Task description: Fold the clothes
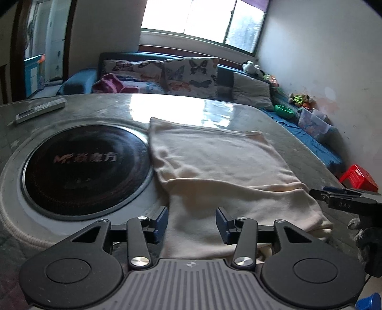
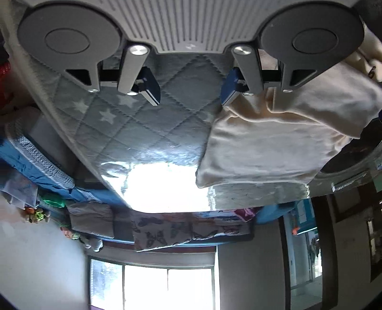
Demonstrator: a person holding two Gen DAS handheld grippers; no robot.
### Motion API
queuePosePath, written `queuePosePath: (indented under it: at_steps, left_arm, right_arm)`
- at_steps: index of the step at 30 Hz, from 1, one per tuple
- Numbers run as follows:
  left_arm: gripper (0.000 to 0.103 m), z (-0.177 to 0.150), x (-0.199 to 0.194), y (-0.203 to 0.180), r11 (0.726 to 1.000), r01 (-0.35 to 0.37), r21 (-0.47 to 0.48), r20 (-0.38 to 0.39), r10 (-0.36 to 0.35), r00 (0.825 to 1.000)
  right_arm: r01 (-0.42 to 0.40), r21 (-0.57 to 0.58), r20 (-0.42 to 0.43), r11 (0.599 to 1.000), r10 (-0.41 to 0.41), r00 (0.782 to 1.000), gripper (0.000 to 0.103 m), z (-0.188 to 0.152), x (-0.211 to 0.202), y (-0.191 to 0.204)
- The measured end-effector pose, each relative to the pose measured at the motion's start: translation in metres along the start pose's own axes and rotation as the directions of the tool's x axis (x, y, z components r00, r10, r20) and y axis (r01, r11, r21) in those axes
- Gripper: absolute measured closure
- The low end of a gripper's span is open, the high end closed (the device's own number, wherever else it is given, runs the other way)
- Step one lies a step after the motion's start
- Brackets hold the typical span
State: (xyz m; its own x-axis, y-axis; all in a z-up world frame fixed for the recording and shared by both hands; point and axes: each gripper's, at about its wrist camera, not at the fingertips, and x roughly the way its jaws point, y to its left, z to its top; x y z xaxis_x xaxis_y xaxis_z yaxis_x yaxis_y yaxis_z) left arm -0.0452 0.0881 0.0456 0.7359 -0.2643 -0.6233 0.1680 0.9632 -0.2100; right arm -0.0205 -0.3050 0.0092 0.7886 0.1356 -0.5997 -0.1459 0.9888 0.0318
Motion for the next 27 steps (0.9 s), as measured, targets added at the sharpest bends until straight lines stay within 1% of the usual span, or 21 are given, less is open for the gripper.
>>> queuePosePath:
  at_steps: [2, 4, 5, 6, 7, 8, 11, 14, 19, 22, 25, 27]
  left_arm:
    - [0.055, 0.000, 0.003, -0.008, 1.000, 0.017, 0.014, -0.006, -0.017, 1.000]
    - [0.055, -0.001, 0.006, -0.017, 0.999, 0.032, 0.041, -0.013, -0.032, 0.999]
    - [0.055, -0.002, 0.006, -0.021, 0.998, 0.036, 0.056, -0.013, -0.035, 0.999]
    - [0.055, -0.003, 0.006, -0.024, 0.997, 0.040, 0.072, -0.013, -0.039, 0.999]
    - [0.054, -0.004, 0.004, -0.026, 0.995, 0.047, 0.085, -0.011, -0.046, 0.999]
    - [0.051, -0.005, 0.002, -0.028, 0.994, 0.053, 0.098, -0.009, -0.052, 0.999]
    - [0.049, -0.009, -0.004, -0.030, 0.989, 0.064, 0.136, -0.010, -0.063, 0.998]
    - [0.049, -0.017, -0.009, -0.033, 0.981, 0.079, 0.178, -0.025, -0.075, 0.997]
    - [0.049, -0.035, -0.011, -0.035, 0.970, 0.089, 0.228, -0.063, -0.077, 0.995]
    - [0.049, -0.043, -0.014, -0.038, 0.959, 0.086, 0.269, -0.069, -0.070, 0.995]
    - [0.049, -0.042, -0.020, -0.041, 0.954, 0.089, 0.286, -0.055, -0.077, 0.996]
    - [0.049, -0.036, -0.025, -0.044, 0.953, 0.094, 0.288, -0.025, -0.090, 0.996]
  right_arm:
    - [-0.023, -0.004, 0.017, 1.000, 0.023, 1.000, 0.046, -0.001, -0.005, 0.001]
    - [-0.055, -0.017, 0.010, 0.998, 0.055, 0.998, 0.044, -0.002, -0.004, 0.005]
    - [-0.050, -0.030, 0.000, 0.998, 0.050, 0.999, 0.044, -0.004, -0.003, 0.007]
    - [-0.035, -0.043, -0.002, 0.998, 0.035, 0.999, 0.040, -0.006, -0.002, 0.008]
    - [-0.021, -0.055, -0.004, 0.998, 0.020, 1.000, 0.038, -0.008, -0.001, 0.009]
    - [-0.007, -0.064, -0.005, 0.998, 0.007, 1.000, 0.038, -0.009, -0.002, 0.010]
    - [0.006, -0.074, 0.007, 0.997, -0.005, 1.000, 0.035, -0.008, -0.011, 0.009]
    - [-0.006, -0.089, 0.013, 0.996, 0.007, 1.000, 0.025, -0.009, -0.018, 0.013]
    - [-0.017, -0.127, -0.010, 0.992, 0.016, 1.000, 0.021, -0.024, -0.023, 0.018]
    - [0.003, -0.134, -0.005, 0.991, -0.003, 1.000, 0.019, -0.026, -0.034, 0.017]
    - [0.012, -0.179, 0.033, 0.984, -0.006, 0.999, 0.018, -0.021, -0.046, 0.026]
    - [-0.006, -0.208, 0.063, 0.978, 0.020, 0.998, 0.012, -0.016, -0.052, 0.036]
